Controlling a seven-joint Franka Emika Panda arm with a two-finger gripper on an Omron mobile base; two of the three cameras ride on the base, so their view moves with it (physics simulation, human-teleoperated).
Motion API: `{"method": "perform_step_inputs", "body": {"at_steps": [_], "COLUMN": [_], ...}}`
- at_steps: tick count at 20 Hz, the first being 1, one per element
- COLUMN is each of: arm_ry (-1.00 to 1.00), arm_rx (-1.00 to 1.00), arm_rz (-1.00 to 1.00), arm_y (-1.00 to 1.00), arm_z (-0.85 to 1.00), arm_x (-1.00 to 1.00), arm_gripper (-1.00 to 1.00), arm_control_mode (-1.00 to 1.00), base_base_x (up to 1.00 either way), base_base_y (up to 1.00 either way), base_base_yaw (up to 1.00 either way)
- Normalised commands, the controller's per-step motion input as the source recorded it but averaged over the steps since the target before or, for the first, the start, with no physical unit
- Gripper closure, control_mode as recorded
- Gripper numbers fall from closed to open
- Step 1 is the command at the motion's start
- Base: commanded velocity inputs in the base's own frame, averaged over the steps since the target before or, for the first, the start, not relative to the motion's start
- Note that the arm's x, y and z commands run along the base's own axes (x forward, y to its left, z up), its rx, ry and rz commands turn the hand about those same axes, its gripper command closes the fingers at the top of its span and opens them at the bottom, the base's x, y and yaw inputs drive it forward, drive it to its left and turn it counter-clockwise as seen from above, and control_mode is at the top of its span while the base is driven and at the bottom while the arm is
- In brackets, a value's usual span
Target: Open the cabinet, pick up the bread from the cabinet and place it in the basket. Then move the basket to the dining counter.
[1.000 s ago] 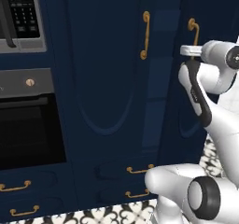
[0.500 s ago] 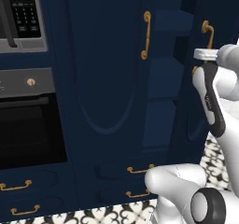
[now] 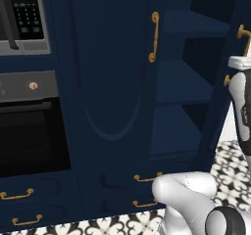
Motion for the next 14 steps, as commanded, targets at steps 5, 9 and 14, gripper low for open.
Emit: {"method": "perform_step_inputs", "body": {"at_steps": [5, 9, 14], "arm_ry": [0.00, 0.00, 0.01], "arm_rx": [0.00, 0.00, 0.02], "arm_rz": [-0.04, -0.08, -0.09], "arm_y": [-1.00, -1.00, -1.00], "arm_z": [0.00, 0.00, -0.15], "arm_x": [-0.44, -0.28, -0.03], "arm_gripper": [1.00, 1.00, 1.00], "arm_control_mode": [-1.00, -1.00, -1.00], "base_base_x": [0.00, 0.00, 0.00], "base_base_y": [0.00, 0.00, 0.00], "base_base_yaw": [0.00, 0.00, 0.00]}}
